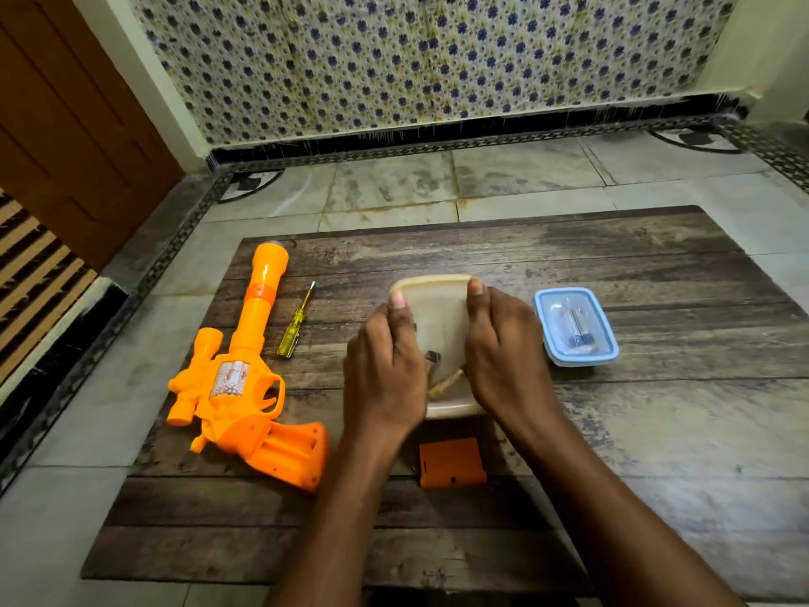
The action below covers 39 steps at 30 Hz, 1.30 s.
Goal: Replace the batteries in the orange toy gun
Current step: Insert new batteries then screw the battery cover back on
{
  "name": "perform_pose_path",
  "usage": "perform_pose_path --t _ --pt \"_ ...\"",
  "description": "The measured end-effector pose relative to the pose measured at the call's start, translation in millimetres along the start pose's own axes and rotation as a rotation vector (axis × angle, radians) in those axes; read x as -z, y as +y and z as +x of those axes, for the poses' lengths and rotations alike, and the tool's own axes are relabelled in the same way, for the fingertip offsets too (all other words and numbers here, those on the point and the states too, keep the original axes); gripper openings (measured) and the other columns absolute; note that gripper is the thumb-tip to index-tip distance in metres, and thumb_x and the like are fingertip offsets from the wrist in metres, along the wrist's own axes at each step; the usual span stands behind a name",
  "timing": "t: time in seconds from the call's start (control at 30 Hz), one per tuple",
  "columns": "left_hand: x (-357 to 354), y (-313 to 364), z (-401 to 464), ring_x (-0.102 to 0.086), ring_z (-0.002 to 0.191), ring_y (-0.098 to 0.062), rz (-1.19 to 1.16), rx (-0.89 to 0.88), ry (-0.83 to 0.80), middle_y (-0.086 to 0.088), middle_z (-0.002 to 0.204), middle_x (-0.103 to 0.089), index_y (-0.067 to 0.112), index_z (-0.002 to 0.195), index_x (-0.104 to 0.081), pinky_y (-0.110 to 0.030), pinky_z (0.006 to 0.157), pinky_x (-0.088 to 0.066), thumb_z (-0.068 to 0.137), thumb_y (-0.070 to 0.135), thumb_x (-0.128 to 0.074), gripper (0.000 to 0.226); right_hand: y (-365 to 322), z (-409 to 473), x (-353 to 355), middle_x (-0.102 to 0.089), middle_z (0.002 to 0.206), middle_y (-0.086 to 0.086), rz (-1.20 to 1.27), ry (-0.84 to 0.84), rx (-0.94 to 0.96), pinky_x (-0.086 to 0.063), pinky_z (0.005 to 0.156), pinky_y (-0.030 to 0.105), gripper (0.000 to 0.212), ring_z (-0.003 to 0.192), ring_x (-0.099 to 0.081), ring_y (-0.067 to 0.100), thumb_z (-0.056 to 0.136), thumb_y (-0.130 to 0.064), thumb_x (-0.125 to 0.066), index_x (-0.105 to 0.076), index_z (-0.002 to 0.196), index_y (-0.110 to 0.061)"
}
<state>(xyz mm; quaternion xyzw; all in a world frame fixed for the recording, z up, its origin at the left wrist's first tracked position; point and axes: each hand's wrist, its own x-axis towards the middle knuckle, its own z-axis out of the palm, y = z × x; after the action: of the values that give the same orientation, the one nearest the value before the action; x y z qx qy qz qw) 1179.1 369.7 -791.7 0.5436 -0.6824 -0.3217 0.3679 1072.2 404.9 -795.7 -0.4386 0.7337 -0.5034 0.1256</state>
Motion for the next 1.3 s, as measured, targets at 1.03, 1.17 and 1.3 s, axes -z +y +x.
perform_pose_path --t 1.03,1.17,1.3 --pt "-5 -12 17 -0.065 0.092 -0.021 -0.165 0.197 -0.044 0.002 0.1 -0.062 0.022 0.118 -0.042 -0.039 0.078 -0.054 0.104 0.041 -0.052 0.025 3 -10 14 -0.075 0.096 -0.005 0.056 -0.21 -0.239 -0.063 0.076 0.037 0.046 0.084 -0.073 0.01 0.079 -0.027 -0.082 -0.063 0.12 -0.029" --pt "-9 -19 19 -0.071 0.097 -0.02 -0.282 0.232 -0.109 -0.004 0.109 -0.068 0.031 0.113 -0.051 -0.05 0.087 -0.06 0.085 0.036 -0.072 0.035 5 0 11 -0.072 0.092 -0.003 0.04 -0.06 -0.292 -0.062 0.075 0.039 0.039 0.08 -0.072 0.01 0.08 -0.033 -0.083 -0.062 0.113 -0.026" --pt "-11 -26 21 -0.073 0.107 -0.021 -0.386 0.236 -0.167 -0.007 0.124 -0.069 0.023 0.123 -0.058 -0.044 0.092 -0.062 0.088 0.013 -0.078 0.041 6 8 4 -0.077 0.107 0.005 0.038 -0.008 -0.286 -0.061 0.086 0.044 0.037 0.098 -0.073 0.019 0.087 -0.027 -0.073 -0.069 0.123 -0.017"
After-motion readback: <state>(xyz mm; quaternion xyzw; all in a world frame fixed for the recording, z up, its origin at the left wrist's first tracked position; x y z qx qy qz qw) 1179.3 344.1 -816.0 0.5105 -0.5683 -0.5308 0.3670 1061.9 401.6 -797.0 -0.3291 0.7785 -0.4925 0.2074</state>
